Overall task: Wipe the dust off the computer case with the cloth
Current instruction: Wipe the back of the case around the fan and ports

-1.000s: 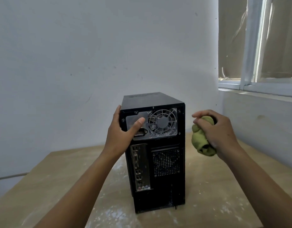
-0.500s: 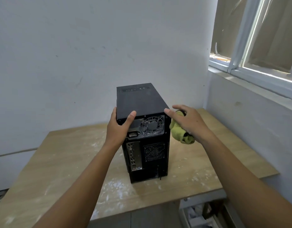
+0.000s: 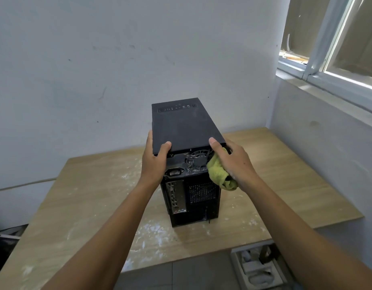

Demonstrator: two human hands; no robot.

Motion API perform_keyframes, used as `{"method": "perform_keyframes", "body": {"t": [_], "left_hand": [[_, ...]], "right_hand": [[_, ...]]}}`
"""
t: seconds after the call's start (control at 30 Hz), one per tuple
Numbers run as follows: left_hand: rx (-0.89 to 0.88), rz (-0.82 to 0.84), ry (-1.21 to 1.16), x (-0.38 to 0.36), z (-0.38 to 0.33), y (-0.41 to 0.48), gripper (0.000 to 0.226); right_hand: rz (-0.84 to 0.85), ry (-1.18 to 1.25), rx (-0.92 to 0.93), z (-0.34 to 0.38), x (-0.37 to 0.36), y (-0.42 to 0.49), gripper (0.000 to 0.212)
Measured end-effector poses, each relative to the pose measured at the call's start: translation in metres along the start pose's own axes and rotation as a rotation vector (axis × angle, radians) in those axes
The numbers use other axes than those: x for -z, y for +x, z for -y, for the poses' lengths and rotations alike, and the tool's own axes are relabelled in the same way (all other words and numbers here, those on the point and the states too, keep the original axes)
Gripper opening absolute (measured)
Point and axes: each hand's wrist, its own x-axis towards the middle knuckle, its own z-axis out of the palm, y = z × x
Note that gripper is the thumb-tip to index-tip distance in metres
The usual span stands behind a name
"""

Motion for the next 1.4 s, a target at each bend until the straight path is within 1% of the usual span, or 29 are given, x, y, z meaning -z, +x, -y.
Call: {"method": "perform_keyframes", "body": {"t": [0.13,0.27,0.43,0.57,0.73,0.83,0.93,1.07,1.2,1.3,1.4], "left_hand": [[0.022,-0.04,-0.023,-0.014,0.0,-0.002,0.071],[0.038,-0.097,-0.015,-0.042,-0.005,-0.005,0.074],[0.038,-0.164,0.025,-0.076,-0.007,-0.003,0.083],[0.038,-0.213,0.092,-0.105,-0.009,-0.002,0.094],[0.024,-0.224,0.13,-0.122,-0.01,-0.004,0.087],[0.022,-0.196,0.129,-0.117,-0.01,-0.004,0.089],[0.017,-0.153,0.122,-0.106,-0.012,-0.003,0.085],[-0.013,-0.073,0.081,-0.083,-0.011,0.004,0.082],[-0.015,-0.029,0.111,-0.053,-0.003,0.021,0.085],[-0.014,0.012,0.108,-0.028,0.005,0.039,0.084],[-0.017,0.055,0.104,-0.005,0.011,0.057,0.078]], "right_hand": [[-0.013,0.039,0.014,-0.001,0.008,0.009,0.043],[0.025,0.031,0.013,-0.003,0.029,0.029,0.036],[0.083,0.015,0.028,-0.014,0.052,0.061,0.037],[0.062,0.001,0.027,-0.019,0.069,0.084,0.035],[0.038,-0.032,0.018,-0.023,0.079,0.095,0.039],[0.02,-0.056,0.027,-0.023,0.078,0.092,0.043],[-0.04,-0.105,0.036,-0.021,0.075,0.085,0.049],[-0.216,-0.312,0.038,-0.009,0.066,0.066,0.06],[-0.319,-0.473,0.083,0.014,0.044,0.034,0.067],[-0.375,-0.496,0.094,0.026,0.023,0.01,0.073],[-0.4,-0.498,0.03,0.032,0.0,-0.011,0.083]]}}
